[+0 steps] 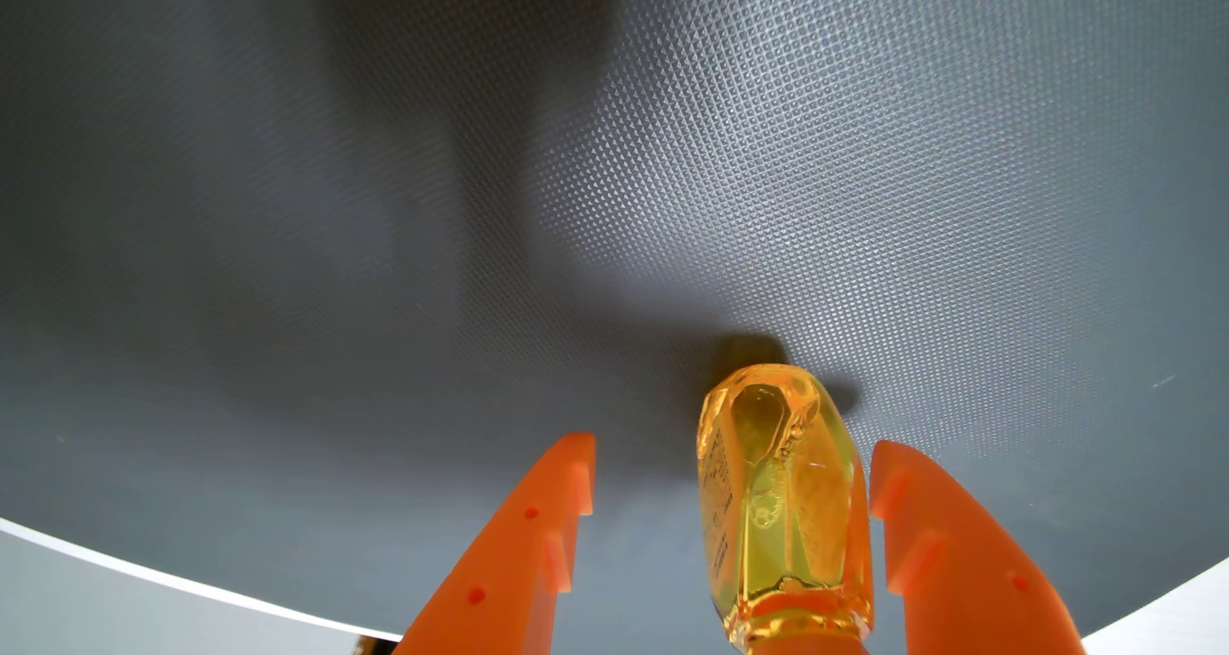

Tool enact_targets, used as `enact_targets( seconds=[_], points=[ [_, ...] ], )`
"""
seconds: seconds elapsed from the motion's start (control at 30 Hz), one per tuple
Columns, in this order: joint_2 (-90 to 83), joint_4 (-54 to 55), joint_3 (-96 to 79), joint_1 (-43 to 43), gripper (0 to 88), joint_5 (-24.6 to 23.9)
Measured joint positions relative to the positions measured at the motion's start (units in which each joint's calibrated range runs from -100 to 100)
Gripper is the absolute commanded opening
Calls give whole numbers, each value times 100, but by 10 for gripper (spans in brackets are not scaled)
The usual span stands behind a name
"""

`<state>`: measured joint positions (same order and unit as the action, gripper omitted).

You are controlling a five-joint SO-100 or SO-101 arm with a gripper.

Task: Grab the eyedrops

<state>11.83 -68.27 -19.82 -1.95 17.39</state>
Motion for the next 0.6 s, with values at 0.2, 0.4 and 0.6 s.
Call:
enact_targets(
  seconds=[0.2, 0.4, 0.6],
  points=[
    [51, 35, 144, 7, 108, -10],
    [51, 139, 144, 22, 19, -16],
    [51, 139, 144, 22, 6, -52]
  ],
)
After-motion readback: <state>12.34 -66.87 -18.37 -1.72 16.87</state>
